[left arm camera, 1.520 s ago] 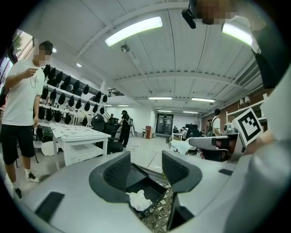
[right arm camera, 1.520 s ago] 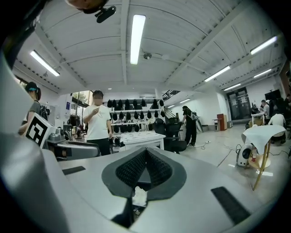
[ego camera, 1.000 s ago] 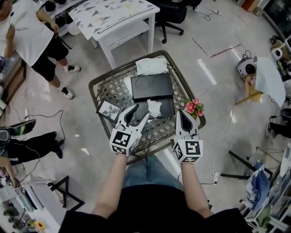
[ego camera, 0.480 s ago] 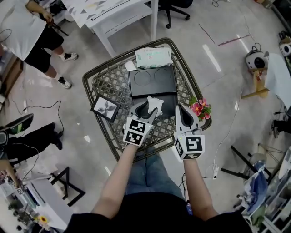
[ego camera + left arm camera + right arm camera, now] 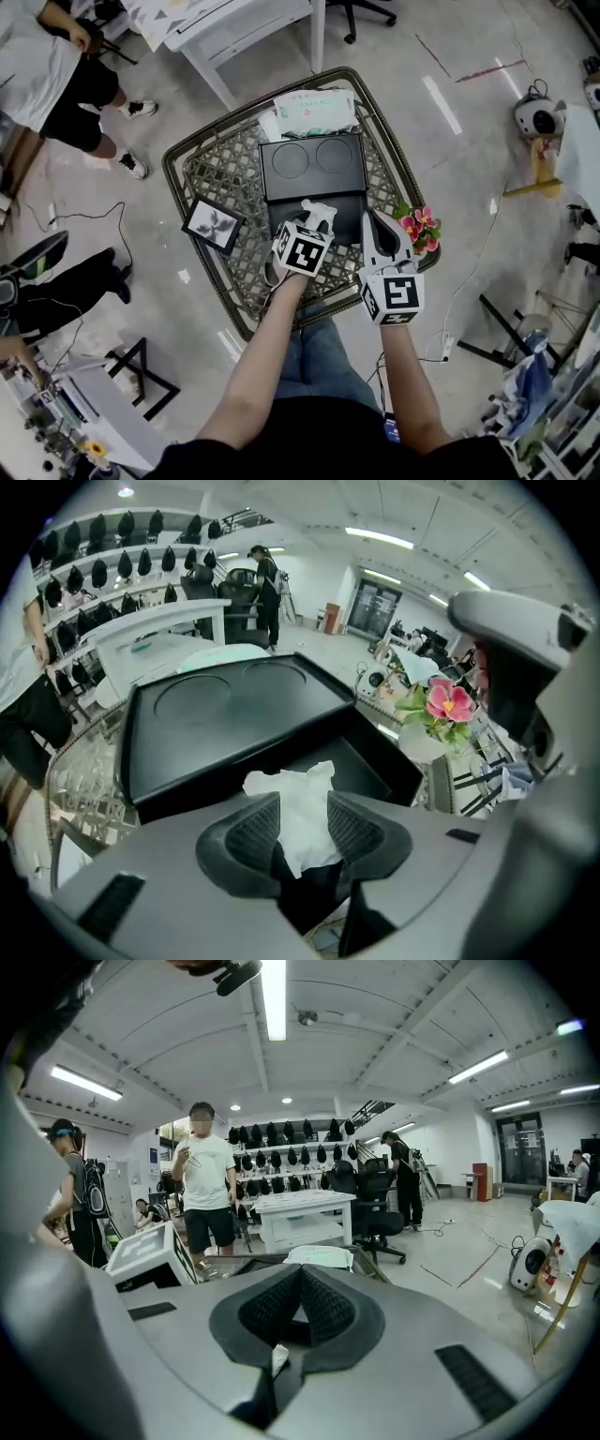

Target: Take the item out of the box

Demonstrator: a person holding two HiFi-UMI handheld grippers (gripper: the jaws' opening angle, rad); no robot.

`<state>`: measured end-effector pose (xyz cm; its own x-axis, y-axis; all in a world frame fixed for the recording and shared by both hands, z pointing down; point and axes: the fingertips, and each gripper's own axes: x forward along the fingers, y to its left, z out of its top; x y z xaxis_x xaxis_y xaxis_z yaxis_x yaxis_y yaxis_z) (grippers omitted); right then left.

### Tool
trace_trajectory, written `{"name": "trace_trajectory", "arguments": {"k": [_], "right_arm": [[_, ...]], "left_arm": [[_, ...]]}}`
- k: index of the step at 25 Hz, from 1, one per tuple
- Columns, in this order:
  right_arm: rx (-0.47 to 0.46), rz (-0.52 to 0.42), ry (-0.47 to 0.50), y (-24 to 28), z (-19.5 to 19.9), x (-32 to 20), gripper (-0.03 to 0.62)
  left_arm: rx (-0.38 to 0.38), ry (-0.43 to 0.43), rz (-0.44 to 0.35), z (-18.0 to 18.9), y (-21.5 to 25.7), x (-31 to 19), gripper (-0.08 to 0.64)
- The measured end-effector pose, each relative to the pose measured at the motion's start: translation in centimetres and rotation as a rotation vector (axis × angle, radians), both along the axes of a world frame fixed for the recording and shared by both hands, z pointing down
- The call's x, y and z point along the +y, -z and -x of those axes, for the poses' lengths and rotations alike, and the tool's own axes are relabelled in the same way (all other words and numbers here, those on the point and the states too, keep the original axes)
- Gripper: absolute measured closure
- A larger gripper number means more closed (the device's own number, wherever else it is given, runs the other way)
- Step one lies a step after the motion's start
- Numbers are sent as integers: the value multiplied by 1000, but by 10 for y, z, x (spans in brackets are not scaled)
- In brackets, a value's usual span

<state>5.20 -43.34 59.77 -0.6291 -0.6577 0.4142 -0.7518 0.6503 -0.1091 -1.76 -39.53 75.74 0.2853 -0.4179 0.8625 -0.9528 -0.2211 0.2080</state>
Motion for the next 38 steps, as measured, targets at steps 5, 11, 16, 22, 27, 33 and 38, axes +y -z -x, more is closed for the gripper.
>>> {"name": "trace_trajectory", "arguments": {"k": [5,11,16,22,27,33,38], "right_arm": [[1,7,5,-3,0,-6,589],[6,23,-2,-9,-4,-10,591],[7,24,-11,-8,-9,-9,591],[2,16,-26,-2,-13,-9,591],[-8,8,-49,7,-16,-5,591],[-15,-29,-88,19,-28,-2,591],[-40,-47,-134,35,-36,6,591]], "left_arm": [[-45,-4,83,-1,-16,-4,405],[-123,-51,97,-1,-25,-4,461],[-134,-67,91,-3,-26,-1,508],[-99,-103,74,-6,-18,1,528],[-54,-110,-3,-11,2,3,531],[20,-82,-175,-11,49,-2,531],[96,-35,-363,-2,112,0,529]]}}
